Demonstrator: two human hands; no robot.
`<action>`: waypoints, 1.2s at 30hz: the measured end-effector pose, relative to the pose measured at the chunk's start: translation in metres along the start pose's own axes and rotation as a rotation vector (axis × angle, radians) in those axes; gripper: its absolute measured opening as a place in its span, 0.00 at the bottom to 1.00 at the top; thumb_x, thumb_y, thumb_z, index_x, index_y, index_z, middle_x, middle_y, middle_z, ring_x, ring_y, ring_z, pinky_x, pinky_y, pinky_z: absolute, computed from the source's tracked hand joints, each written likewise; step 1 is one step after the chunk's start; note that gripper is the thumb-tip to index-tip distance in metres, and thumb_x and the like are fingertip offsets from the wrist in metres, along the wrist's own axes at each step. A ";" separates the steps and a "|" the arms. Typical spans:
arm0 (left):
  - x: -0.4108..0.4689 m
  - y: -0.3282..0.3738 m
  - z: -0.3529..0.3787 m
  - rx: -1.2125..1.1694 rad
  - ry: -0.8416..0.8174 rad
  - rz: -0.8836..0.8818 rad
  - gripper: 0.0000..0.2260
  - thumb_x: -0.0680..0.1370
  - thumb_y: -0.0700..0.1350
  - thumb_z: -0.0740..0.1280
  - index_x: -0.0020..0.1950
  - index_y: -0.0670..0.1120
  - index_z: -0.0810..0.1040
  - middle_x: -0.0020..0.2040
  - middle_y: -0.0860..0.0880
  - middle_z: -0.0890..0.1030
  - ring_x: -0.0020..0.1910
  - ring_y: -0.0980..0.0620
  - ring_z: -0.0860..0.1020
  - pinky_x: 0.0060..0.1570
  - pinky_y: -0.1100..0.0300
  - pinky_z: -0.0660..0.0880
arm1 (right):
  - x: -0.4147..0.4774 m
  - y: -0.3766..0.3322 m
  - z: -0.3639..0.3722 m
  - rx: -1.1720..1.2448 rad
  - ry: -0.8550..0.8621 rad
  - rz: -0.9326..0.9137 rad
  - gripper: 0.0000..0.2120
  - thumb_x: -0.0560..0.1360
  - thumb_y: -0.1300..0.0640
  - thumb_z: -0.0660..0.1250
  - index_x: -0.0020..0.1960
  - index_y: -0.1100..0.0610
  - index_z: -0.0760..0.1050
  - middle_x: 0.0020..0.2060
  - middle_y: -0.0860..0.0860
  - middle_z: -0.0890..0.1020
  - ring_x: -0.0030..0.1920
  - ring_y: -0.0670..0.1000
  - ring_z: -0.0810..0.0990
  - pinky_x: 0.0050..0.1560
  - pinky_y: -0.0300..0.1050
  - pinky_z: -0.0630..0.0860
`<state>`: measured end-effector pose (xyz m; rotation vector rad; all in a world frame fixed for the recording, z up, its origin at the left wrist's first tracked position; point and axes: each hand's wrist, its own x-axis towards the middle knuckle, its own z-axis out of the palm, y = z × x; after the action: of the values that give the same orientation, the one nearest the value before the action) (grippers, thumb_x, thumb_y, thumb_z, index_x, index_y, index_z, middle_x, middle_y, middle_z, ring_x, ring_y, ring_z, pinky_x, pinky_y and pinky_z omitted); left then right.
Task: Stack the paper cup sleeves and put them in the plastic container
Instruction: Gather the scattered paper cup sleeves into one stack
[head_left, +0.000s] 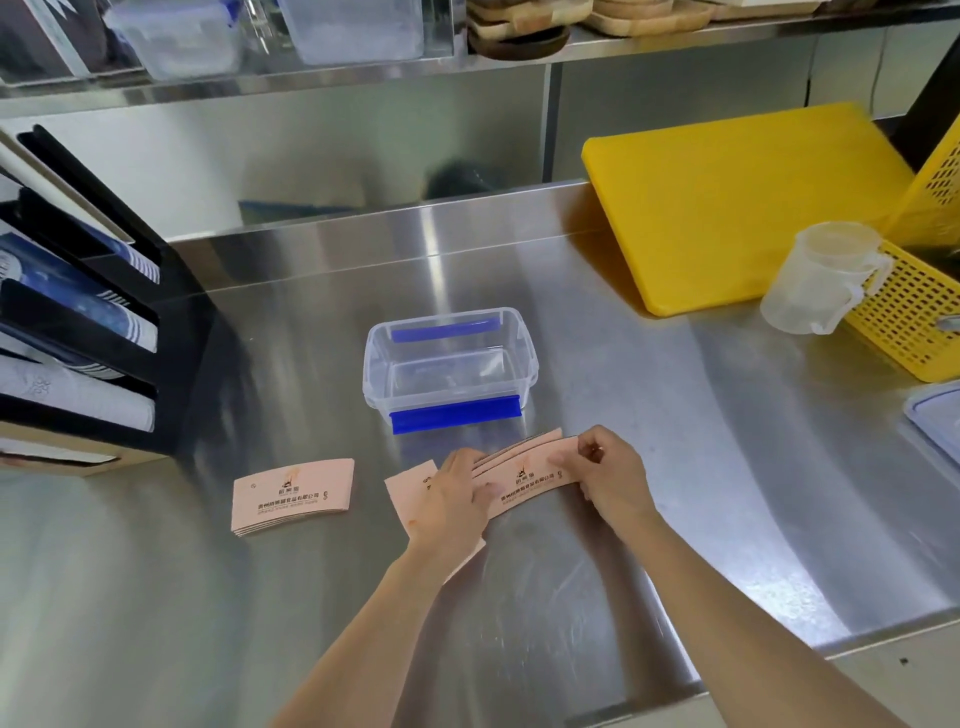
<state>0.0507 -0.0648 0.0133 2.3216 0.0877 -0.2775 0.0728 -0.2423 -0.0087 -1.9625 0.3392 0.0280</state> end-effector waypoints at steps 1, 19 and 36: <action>-0.001 0.000 0.000 0.015 0.002 0.008 0.11 0.78 0.43 0.62 0.59 0.45 0.70 0.57 0.45 0.75 0.55 0.46 0.74 0.55 0.52 0.72 | -0.001 -0.003 0.000 0.006 -0.025 -0.014 0.13 0.69 0.57 0.71 0.32 0.54 0.68 0.33 0.54 0.77 0.27 0.47 0.70 0.27 0.35 0.68; 0.009 -0.016 -0.025 -0.242 0.331 -0.233 0.11 0.78 0.42 0.59 0.60 0.47 0.71 0.57 0.46 0.78 0.46 0.49 0.77 0.38 0.58 0.74 | 0.009 -0.014 -0.014 -0.103 -0.326 -0.195 0.10 0.72 0.58 0.68 0.40 0.43 0.72 0.39 0.45 0.80 0.42 0.43 0.78 0.42 0.34 0.73; 0.000 -0.029 -0.018 0.159 0.072 -0.541 0.21 0.69 0.54 0.72 0.56 0.44 0.72 0.55 0.47 0.81 0.59 0.44 0.76 0.60 0.51 0.68 | 0.009 -0.012 -0.017 -0.032 -0.243 -0.145 0.06 0.72 0.60 0.67 0.48 0.52 0.76 0.41 0.49 0.80 0.41 0.48 0.77 0.40 0.36 0.73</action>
<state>0.0498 -0.0320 0.0046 2.4282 0.7594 -0.4830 0.0819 -0.2550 0.0074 -1.9849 0.0374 0.1775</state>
